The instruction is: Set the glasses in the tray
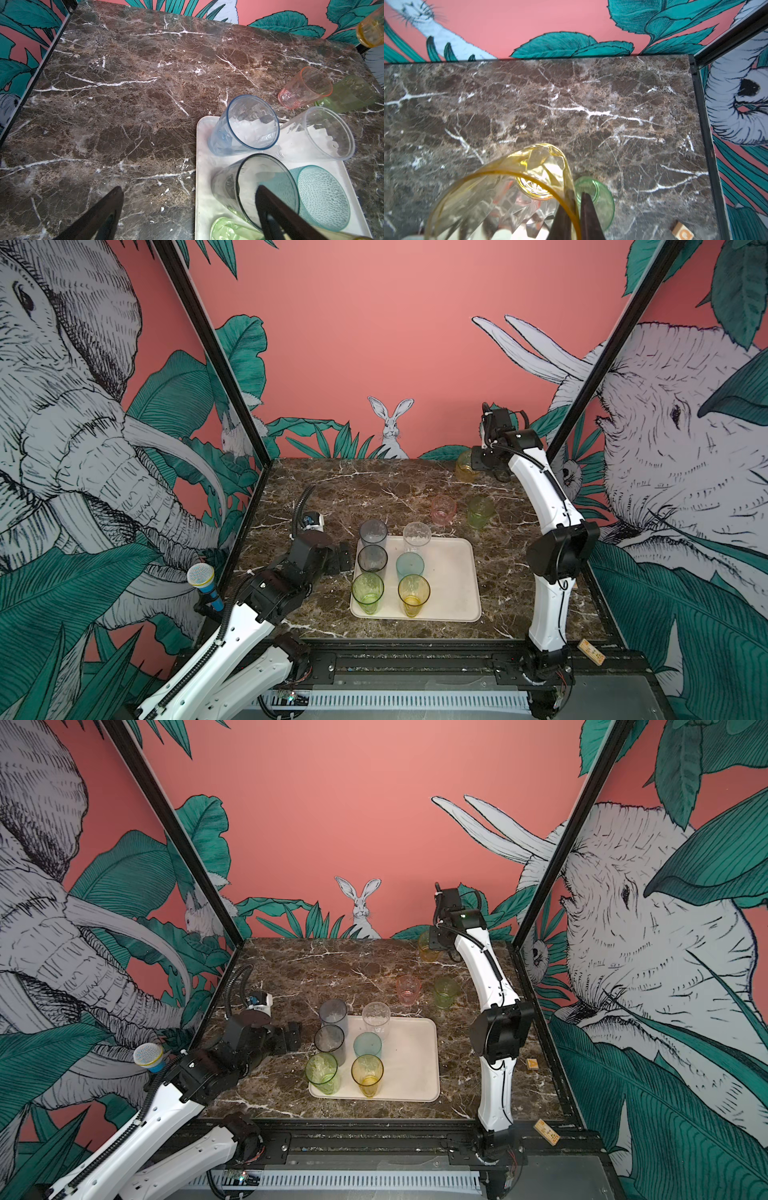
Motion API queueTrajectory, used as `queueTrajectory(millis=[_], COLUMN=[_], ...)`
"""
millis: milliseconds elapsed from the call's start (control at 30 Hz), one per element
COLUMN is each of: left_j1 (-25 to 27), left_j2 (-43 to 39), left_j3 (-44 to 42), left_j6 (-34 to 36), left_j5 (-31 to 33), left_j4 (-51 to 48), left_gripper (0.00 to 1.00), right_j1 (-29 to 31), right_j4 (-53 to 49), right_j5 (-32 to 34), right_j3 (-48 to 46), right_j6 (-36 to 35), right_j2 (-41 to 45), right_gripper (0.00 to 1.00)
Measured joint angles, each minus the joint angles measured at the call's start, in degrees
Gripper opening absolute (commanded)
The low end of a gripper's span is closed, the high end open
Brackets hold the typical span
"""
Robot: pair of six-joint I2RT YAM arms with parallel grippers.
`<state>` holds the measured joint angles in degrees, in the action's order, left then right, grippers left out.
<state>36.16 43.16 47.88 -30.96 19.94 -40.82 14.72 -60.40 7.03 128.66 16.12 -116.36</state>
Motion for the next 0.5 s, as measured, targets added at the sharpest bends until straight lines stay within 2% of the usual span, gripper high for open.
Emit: queueTrajectory(millis=[500], left_j1=[0.00], left_j2=[-0.11], left_j3=[0.00], left_j6=[0.00], left_j5=[-0.98], left_j4=[0.00], left_gripper=[0.99], right_j1=[4.90], right_j4=[0.22], right_j5=[0.37], right_j3=[-19.54], right_j6=[0.07], right_j2=[20.00], right_gripper=[0.00])
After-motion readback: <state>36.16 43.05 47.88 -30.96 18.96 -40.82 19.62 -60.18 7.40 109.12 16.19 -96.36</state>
